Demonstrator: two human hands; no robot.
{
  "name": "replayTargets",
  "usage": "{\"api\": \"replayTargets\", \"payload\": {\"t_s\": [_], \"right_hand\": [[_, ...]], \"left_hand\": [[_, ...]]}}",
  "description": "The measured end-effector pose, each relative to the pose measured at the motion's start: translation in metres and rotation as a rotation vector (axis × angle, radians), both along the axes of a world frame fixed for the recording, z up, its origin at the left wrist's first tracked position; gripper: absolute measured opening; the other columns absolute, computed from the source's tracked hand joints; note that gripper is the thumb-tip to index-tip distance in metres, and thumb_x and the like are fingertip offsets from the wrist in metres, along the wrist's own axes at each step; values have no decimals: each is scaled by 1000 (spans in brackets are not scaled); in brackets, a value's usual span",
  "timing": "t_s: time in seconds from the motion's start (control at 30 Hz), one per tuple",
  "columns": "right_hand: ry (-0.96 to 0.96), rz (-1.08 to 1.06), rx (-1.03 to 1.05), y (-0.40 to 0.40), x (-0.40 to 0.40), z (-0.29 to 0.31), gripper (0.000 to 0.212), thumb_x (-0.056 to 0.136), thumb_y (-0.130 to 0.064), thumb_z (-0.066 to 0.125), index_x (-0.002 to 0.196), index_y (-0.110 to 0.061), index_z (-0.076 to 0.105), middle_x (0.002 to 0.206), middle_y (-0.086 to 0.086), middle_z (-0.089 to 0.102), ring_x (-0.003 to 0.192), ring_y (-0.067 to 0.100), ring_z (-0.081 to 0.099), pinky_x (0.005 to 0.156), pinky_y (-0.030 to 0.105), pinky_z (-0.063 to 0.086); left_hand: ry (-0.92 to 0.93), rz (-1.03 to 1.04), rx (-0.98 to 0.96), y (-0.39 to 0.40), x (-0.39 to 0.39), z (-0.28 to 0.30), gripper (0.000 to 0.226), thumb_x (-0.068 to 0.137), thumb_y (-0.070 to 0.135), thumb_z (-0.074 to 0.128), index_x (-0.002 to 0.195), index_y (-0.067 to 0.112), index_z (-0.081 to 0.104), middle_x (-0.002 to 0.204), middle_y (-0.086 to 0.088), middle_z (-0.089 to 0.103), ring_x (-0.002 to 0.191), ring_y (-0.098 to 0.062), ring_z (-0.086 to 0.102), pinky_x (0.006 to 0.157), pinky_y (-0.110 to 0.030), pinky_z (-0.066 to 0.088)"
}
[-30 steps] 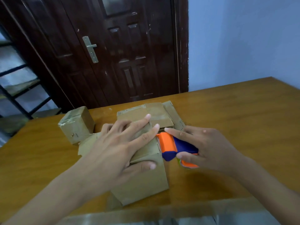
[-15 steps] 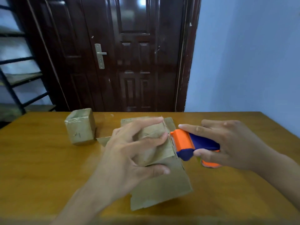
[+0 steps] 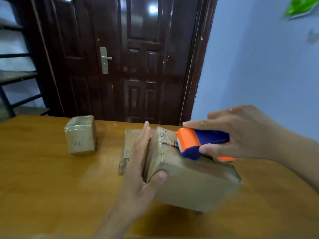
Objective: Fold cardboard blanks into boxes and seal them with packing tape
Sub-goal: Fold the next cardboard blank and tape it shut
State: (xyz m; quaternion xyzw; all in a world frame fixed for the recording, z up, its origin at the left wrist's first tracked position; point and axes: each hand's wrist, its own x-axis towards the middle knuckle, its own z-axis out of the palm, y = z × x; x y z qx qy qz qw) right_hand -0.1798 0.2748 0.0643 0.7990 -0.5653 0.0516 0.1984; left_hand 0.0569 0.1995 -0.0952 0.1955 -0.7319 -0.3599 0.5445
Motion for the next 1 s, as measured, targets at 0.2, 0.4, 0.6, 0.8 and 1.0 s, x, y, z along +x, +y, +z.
{"api": "replayTargets", "payload": {"t_s": [0.2, 0.4, 0.6, 0.8, 1.0], "right_hand": [[226, 82, 225, -38, 42, -11, 74, 88, -91, 15, 155, -61, 26, 107, -19, 65, 78, 7, 43, 63, 24, 38], [263, 133, 277, -49, 70, -12, 76, 88, -90, 13, 156, -59, 24, 114, -17, 65, 81, 8, 44, 70, 30, 48], [338, 114, 378, -52, 68, -32, 79, 89, -90, 12, 159, -54, 23, 111, -15, 65, 89, 11, 57, 72, 30, 50], [328, -5, 458, -31, 54, -42, 82, 85, -90, 6, 160, -56, 5, 99, -18, 48, 79, 10, 49, 65, 27, 40], [364, -81, 423, -23, 48, -49, 80, 87, -89, 6, 160, -57, 1, 91, -16, 35, 61, 4, 30, 54, 25, 22]], "left_hand": [[-65, 63, 121, 7, 11, -58, 87, 94, 82, 35, 166, 33, 23, 172, 18, 20, 158, -5, 20, 120, -27, 29], [-7, 0, 99, -4, 22, -47, 89, 92, 80, 46, 156, 19, 38, 173, 11, 18, 159, -14, 22, 117, -33, 38], [14, 11, 119, -10, 12, -75, 57, 100, 67, 46, 122, 17, 63, 151, -2, 53, 137, -34, 53, 93, -54, 58], [-38, 58, 12, -10, 1, -85, 39, 99, 47, 55, 110, 12, 68, 146, 4, 56, 134, -36, 54, 95, -56, 54], [-11, 27, 16, -8, 0, -85, 56, 101, 65, 48, 119, 18, 73, 159, 1, 48, 146, -33, 46, 109, -32, 48]]}}
